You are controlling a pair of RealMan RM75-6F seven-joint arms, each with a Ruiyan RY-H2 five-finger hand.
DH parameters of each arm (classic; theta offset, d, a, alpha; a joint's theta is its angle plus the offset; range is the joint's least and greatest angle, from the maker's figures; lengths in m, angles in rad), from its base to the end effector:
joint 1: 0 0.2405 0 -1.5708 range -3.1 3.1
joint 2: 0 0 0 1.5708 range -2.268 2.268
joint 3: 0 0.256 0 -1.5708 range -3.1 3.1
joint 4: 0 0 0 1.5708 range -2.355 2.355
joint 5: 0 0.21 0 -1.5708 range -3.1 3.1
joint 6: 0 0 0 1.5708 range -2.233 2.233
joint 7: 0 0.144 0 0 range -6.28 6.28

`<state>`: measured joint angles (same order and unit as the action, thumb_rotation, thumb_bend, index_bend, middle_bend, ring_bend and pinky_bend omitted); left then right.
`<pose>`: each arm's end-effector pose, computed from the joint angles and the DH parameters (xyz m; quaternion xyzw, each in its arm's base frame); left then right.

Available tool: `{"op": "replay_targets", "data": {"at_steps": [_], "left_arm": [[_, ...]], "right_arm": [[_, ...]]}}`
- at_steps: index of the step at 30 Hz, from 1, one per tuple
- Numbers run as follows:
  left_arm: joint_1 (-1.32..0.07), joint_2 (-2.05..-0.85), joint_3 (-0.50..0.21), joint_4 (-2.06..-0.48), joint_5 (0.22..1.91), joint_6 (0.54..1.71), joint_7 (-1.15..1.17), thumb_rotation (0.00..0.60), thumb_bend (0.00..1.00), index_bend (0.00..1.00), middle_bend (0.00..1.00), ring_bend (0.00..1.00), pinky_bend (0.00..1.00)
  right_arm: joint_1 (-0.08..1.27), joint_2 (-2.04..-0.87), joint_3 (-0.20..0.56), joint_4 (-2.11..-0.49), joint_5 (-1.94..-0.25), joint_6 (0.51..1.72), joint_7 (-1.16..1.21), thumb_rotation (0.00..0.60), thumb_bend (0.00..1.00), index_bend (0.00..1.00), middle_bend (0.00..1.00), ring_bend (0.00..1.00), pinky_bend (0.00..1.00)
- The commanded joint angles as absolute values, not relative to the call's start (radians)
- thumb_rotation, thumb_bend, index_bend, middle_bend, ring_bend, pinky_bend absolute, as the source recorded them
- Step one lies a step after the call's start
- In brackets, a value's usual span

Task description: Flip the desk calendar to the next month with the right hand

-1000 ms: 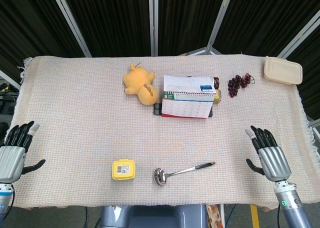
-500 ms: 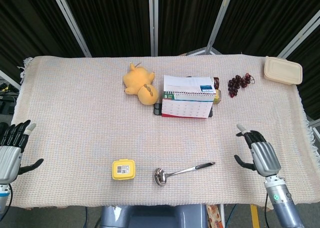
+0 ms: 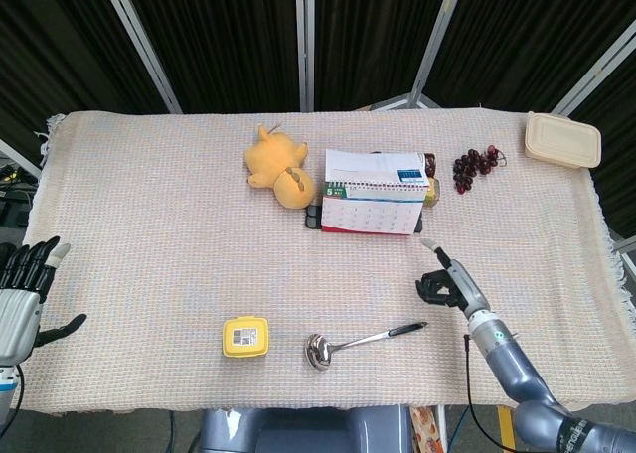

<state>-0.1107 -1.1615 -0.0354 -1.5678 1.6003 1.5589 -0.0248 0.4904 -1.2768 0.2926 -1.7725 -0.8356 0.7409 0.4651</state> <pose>-0.2951 0.1851 0.1515 -0.6115 -0.3482 -0.4383 0.5593 -0.2139 -0.2980 0.0388 0.3742 -0.7879 0.4214 0.2481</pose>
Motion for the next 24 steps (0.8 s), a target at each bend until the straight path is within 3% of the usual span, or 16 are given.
{"op": "replay_targets", "data": {"at_steps": [1,24], "left_arm": [[-0.111,-1.161,-0.035,-1.570,1.602,1.560,-0.024,0.600,0.00,0.00,0.00,0.00,0.00],[-0.115,-1.155,-0.037,-1.577,1.597,1.552,-0.029,0.600,0.00,0.00,0.00,0.00,0.00]], "right_arm": [[0.530,-1.317,0.316,-1.723,-0.777,0.695,0.500,0.600,0.46,0.01,0.78,0.77,0.59],[0.569,-1.396,0.325,-1.611,-0.671,0.690,0.473,0.600,0.48,0.01,0.78,0.77,0.59]]}}
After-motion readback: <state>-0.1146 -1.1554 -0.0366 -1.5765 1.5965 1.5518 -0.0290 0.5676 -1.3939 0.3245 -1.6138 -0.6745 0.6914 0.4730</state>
